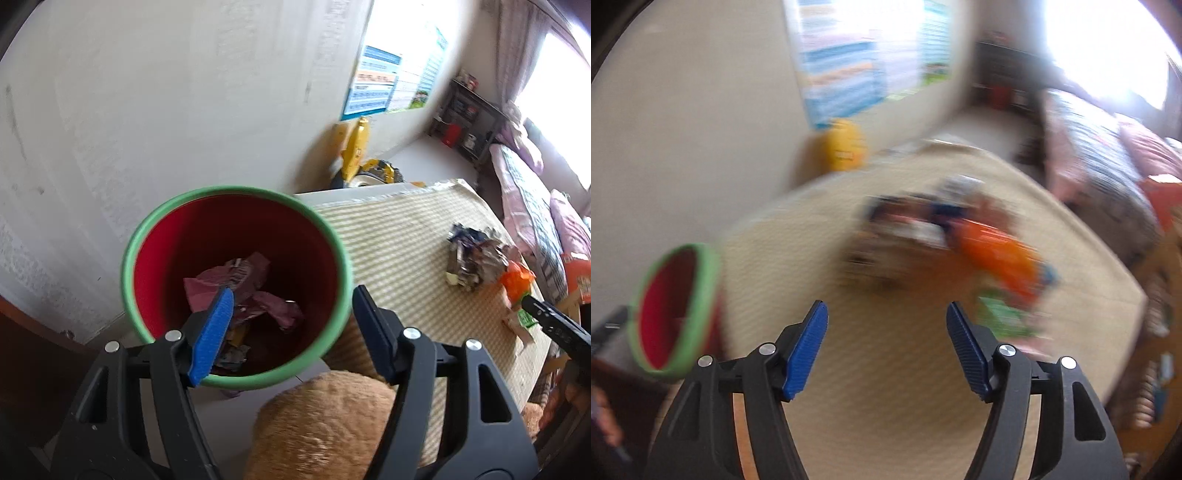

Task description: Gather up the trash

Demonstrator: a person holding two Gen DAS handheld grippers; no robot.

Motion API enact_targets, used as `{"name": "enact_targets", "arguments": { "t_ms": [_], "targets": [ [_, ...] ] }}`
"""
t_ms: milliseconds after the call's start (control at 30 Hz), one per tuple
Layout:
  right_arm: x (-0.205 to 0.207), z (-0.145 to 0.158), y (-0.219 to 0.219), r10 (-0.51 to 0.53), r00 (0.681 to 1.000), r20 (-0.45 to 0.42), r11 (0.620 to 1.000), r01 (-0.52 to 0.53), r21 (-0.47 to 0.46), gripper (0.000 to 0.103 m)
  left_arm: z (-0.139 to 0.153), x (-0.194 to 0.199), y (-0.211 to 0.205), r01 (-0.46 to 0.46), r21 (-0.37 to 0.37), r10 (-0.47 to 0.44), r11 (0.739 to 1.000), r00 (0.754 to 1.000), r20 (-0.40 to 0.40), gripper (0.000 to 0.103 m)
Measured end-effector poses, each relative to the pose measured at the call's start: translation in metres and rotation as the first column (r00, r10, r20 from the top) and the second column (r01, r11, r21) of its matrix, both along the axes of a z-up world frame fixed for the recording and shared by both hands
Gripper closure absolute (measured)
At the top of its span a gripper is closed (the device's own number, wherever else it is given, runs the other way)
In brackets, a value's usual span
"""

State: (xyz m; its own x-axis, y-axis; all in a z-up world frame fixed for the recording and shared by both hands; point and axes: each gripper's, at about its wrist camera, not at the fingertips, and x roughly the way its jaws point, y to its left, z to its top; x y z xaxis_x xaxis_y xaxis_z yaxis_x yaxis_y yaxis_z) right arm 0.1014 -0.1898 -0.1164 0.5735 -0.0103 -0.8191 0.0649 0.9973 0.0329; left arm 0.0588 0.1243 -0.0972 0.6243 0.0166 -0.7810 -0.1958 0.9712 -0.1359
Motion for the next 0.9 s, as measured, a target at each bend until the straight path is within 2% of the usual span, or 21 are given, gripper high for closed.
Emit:
{"name": "enact_targets", "arguments": {
  "t_ms": [67, 133, 300, 333, 367, 400, 433, 533, 633, 700, 833, 900],
  "targets": [
    [0.001, -0.017, -0.028, -0.058, 0.998, -0.040, 0.998, 0.057, -0.027, 0.036, 0.003, 0.001, -0.013, 0.024, 0.005, -0.024, 1.000, 1.000, 0.000, 0.038],
    [0.002, -0.034, -0.050, -0.085, 0.993, -0.085, 0.996, 0.084, -0.015, 0.035, 0.004, 0.002, -0.025, 0.047, 0.005, -0.047, 0.999, 0.999, -0.004, 0.038],
    [0.014, -0.066, -0.062, -0.062, 0.985, -0.160, 0.997, 0.054, -0.058, 0.036, 0.008, 0.005, -0.058, 0.115, 0.022, -0.115, 0.993, 0.993, -0.014, 0.038],
    [0.014, -0.068, -0.062, -0.061, 0.986, -0.156, 0.996, 0.049, -0.078, 0.039, 0.009, 0.005, -0.065, 0.129, 0.029, -0.129, 0.991, 0.992, -0.016, 0.037],
    [0.012, -0.067, -0.064, -0.054, 0.989, -0.141, 0.995, 0.041, -0.093, 0.054, 0.009, 0.005, -0.070, 0.140, 0.035, -0.139, 0.990, 0.990, -0.018, 0.037],
    [0.011, -0.066, -0.065, -0.043, 0.990, -0.138, 0.996, 0.032, -0.083, 0.061, 0.009, 0.006, -0.078, 0.154, 0.045, -0.154, 0.987, 0.988, -0.020, 0.037],
    [0.008, -0.065, -0.068, -0.030, 0.989, -0.143, 0.999, 0.024, -0.045, 0.076, 0.010, 0.006, -0.083, 0.164, 0.053, -0.163, 0.985, 0.986, -0.022, 0.037],
    [-0.006, -0.061, -0.072, 0.003, 0.989, -0.145, 0.999, 0.004, 0.047, 0.086, 0.008, 0.009, -0.101, 0.193, 0.062, -0.191, 0.979, 0.981, -0.036, 0.037],
    [-0.033, -0.050, -0.076, 0.019, 0.989, -0.144, 0.988, 0.004, 0.152, 0.086, 0.005, 0.015, -0.118, 0.226, 0.052, -0.224, 0.973, 0.974, -0.044, 0.037],
    [-0.050, -0.043, -0.075, 0.034, 0.989, -0.144, 0.982, -0.007, 0.186, 0.086, 0.005, 0.022, -0.134, 0.255, 0.067, -0.253, 0.965, 0.967, -0.043, 0.037],
    [-0.077, -0.035, -0.066, 0.057, 0.990, -0.131, 0.979, -0.029, 0.201, 0.086, 0.003, 0.046, -0.171, 0.314, 0.069, -0.313, 0.947, 0.949, -0.030, 0.037],
    [-0.083, -0.033, -0.059, 0.060, 0.992, -0.115, 0.990, -0.044, 0.137, 0.086, 0.000, 0.062, -0.187, 0.330, 0.054, -0.329, 0.942, 0.944, -0.027, 0.037]
  ]
}}
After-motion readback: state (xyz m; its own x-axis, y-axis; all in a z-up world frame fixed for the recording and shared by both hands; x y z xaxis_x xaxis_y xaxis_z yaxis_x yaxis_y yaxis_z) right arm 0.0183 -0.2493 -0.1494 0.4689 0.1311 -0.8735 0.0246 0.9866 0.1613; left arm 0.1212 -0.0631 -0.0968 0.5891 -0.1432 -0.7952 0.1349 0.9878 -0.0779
